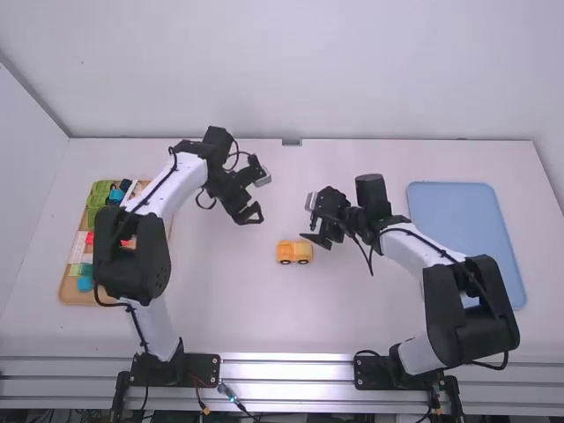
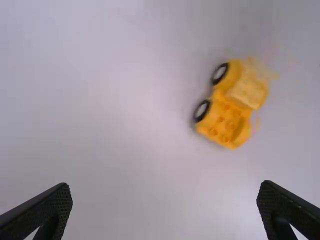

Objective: Assemble lego blocks to make yellow taxi

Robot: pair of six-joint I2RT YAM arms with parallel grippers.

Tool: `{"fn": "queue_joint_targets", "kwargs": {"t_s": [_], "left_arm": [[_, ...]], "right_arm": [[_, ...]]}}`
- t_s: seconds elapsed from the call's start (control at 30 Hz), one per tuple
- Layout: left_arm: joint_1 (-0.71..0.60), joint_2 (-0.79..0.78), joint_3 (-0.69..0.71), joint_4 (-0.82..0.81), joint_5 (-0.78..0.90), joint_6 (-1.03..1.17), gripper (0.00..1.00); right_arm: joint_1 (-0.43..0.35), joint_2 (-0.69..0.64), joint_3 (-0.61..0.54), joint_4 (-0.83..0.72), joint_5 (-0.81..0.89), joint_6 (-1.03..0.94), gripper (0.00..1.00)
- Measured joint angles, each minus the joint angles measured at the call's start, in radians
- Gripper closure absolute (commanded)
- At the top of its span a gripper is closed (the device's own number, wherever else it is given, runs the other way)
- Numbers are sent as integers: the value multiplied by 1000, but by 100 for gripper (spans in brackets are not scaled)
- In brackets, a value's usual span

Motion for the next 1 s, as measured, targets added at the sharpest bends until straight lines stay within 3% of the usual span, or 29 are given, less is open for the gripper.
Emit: {"fn": "queue_joint_targets", "kwargs": {"t_s": [0.27, 0.57, 0.8, 1.0], "left_arm": [[145, 0, 67, -185, -237, -47, 1], [411, 0, 66, -237, -303, 37, 1], [576, 0, 41, -130, -340, 73, 1], [635, 0, -39, -19, -469, 75, 1]], "right_arm": [[0, 0, 0, 73, 34, 82, 1], [0, 0, 0, 127, 119, 190, 1], [0, 0, 0, 159, 150, 216, 1], [0, 0, 3, 163, 150, 234, 1]]}}
